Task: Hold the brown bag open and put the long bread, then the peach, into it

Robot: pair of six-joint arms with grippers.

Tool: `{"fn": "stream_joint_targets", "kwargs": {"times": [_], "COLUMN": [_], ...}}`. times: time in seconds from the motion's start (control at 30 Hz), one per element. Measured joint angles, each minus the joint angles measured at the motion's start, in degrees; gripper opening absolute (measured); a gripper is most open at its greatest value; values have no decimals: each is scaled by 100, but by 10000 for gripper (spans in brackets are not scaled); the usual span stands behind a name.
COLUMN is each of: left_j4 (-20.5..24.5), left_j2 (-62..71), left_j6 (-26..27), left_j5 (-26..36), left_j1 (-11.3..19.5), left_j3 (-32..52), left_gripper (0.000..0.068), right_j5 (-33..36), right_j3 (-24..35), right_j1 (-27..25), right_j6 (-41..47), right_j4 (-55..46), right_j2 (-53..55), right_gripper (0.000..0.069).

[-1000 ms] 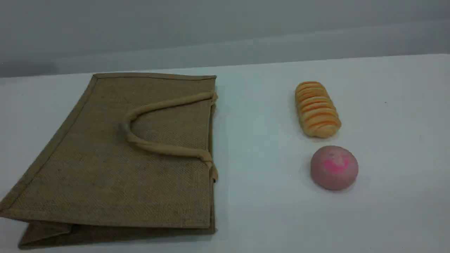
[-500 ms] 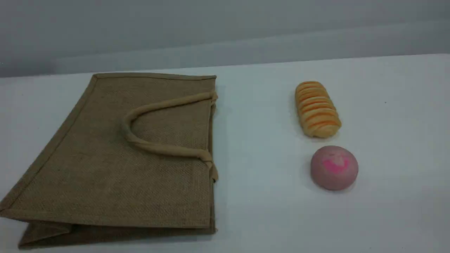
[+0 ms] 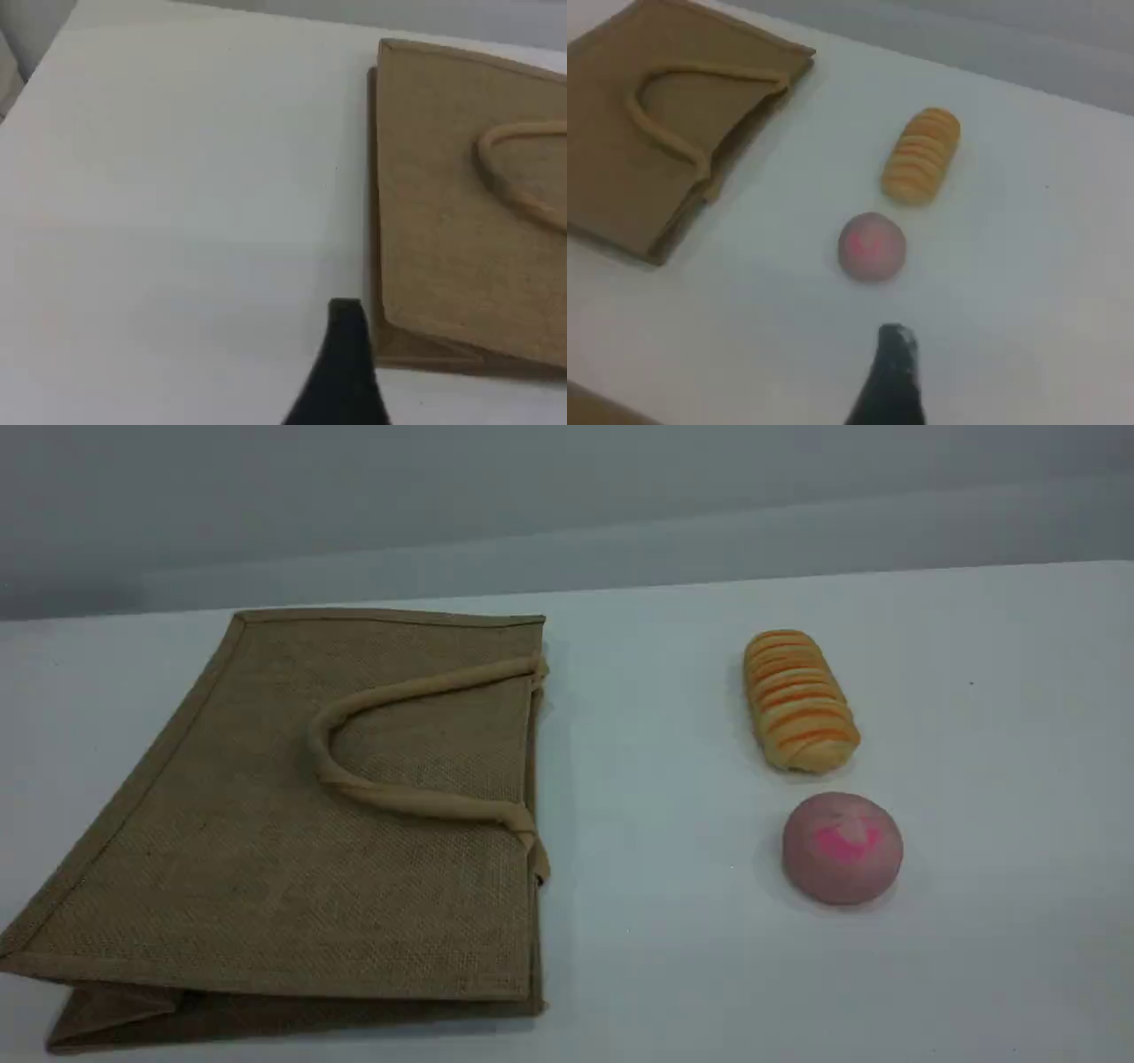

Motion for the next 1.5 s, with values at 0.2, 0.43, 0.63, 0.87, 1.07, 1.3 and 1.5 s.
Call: {"fn": "stream_joint_targets", "kwargs": {"times": [0.2,0.43,0.63,0.87,1.07,1.3,1.5], "left_j4": [0,0,174,384,108,132,147], "left_j2": [0,0,136,1112,2495,4318,5924], "left_j6": [0,0,1,-30,-52,-52,-52], "left_j5": [-5,-5,-97,-159,-184,-575,-823], "left_j1": [0,0,-5,-10,-10,-10,-10], "left_j3": [0,0,-87,-841,-1848,-2713,-3321], "left_gripper": [549,549,549,549,549,549,549], "right_j5": [-58,-317,-561,-965,-1148,-1152,-1643], "right_j3": [0,-5,-32,-804,-1809,-2561,-2581], "right_j1": [0,0,0,0,0,0,0], "right_j6": [0,0,245,508,508,503,499], "right_j4": [0,177,166,147,194,228,221], "right_j2": [0,0,0,891,2325,3960,4849], "right_gripper": [565,565,565,565,565,565,565]}}
